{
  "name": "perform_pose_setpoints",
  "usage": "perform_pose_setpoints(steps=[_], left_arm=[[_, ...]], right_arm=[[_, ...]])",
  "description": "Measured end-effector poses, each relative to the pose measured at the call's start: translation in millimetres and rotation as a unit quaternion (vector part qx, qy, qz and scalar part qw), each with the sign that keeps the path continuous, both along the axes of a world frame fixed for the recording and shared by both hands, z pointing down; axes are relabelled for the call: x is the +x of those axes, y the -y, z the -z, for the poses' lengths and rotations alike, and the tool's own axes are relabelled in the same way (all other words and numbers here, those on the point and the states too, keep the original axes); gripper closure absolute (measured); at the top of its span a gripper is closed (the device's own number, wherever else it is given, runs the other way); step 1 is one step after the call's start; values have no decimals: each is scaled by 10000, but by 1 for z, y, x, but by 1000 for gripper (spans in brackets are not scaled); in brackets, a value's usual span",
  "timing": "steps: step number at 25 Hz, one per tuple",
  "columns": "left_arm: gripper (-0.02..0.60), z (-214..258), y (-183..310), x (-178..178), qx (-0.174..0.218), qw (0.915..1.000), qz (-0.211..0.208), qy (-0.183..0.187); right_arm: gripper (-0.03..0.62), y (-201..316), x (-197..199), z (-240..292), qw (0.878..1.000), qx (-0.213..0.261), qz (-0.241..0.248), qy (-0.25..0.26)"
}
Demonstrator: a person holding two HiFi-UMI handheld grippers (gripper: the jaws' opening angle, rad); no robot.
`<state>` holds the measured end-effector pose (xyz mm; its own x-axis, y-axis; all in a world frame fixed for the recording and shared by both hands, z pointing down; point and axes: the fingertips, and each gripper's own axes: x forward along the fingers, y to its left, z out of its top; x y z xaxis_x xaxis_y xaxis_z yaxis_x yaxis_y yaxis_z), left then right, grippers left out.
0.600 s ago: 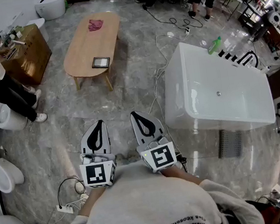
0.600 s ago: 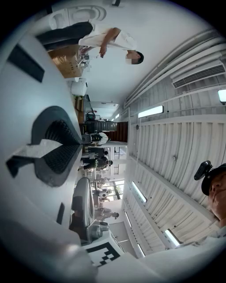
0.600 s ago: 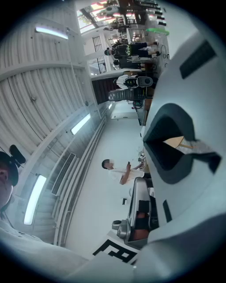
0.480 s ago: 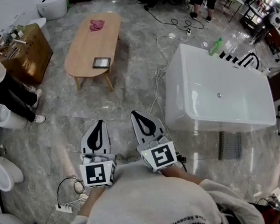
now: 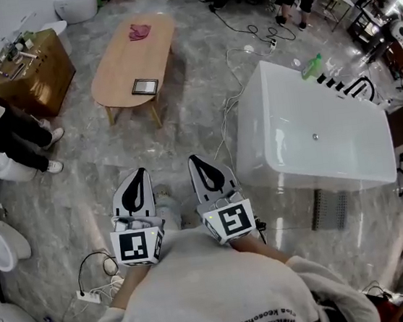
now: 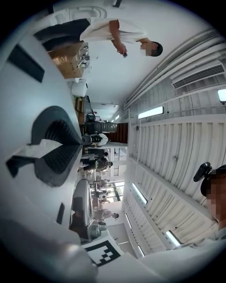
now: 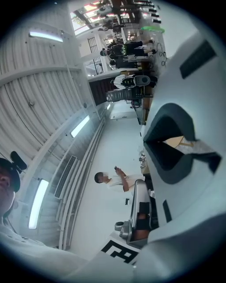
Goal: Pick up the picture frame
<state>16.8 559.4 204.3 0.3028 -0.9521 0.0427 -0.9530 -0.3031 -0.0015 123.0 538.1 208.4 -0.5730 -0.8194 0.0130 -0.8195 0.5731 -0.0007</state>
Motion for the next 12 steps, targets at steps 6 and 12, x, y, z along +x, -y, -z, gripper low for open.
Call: perform_pose_setpoints(steps=[6, 12], left_arm=[[574, -6, 30, -8, -6, 9999, -47, -110], [574, -12, 86, -25, -48, 9996, -205, -169]], right_arm=[[586, 28, -2, -7, 10000, -19, -69, -5], [586, 82, -15, -11, 9998, -48, -213, -8]])
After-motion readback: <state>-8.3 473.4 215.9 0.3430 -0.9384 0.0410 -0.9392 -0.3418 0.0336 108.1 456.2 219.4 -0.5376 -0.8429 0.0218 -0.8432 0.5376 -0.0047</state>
